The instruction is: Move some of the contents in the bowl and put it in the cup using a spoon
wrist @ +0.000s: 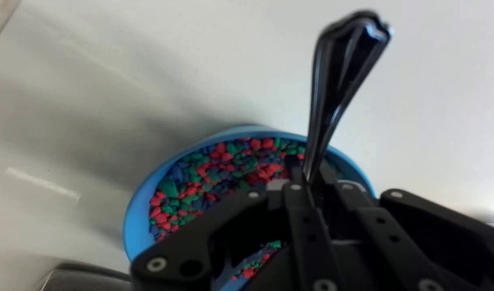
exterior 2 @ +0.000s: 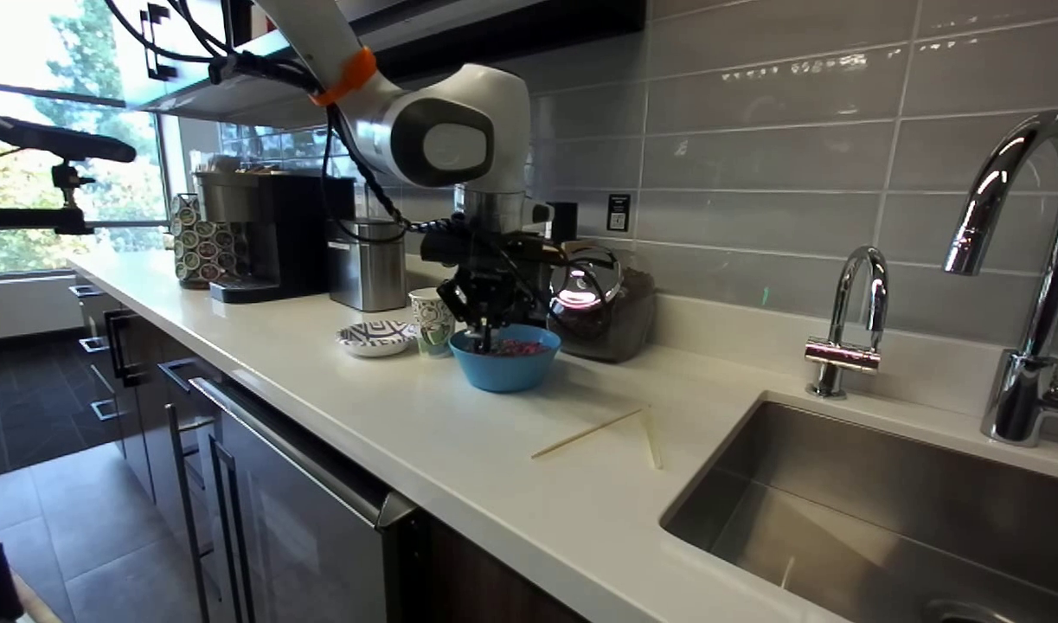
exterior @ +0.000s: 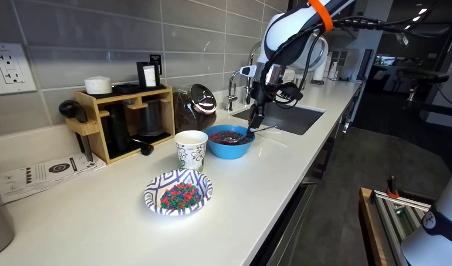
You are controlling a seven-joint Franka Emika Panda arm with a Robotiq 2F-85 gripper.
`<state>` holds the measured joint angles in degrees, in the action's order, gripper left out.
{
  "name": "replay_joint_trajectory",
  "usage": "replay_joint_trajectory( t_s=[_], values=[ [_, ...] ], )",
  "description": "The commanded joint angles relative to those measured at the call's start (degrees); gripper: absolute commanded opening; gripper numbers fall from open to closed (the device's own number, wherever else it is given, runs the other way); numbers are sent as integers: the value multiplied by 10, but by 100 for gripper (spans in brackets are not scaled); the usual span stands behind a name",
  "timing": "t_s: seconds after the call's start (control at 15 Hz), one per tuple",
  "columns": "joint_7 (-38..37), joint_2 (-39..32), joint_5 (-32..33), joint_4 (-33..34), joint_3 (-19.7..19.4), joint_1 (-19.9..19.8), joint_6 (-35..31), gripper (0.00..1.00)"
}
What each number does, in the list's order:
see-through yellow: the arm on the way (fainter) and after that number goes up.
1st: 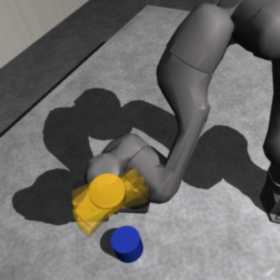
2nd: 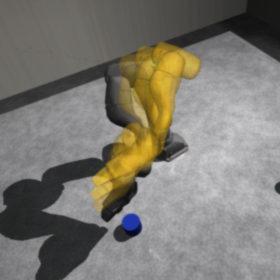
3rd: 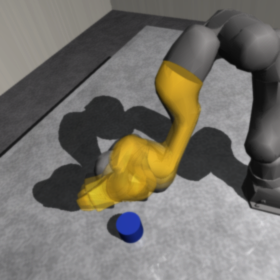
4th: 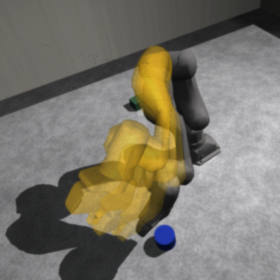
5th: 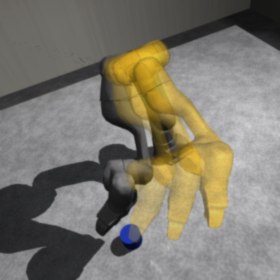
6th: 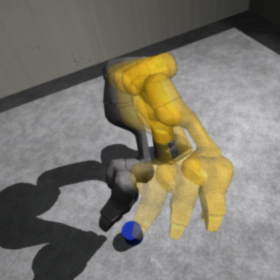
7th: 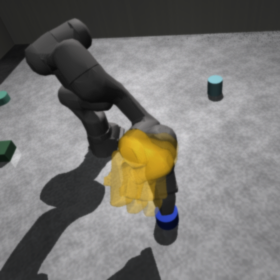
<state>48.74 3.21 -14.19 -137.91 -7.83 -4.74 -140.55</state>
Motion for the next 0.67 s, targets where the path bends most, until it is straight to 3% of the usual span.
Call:
replay_joint_trajectory(
  t_s=[0.0, 0.27, 0.6],
  values=[
    [-60, 29, 32, 3, -6, -14, 34, 2],
    [-157, 54, 116, -24, 3, -19, -39, 2],
    [-293, 62, 250, -40, 17, -26, -76, 2]
  ],
)
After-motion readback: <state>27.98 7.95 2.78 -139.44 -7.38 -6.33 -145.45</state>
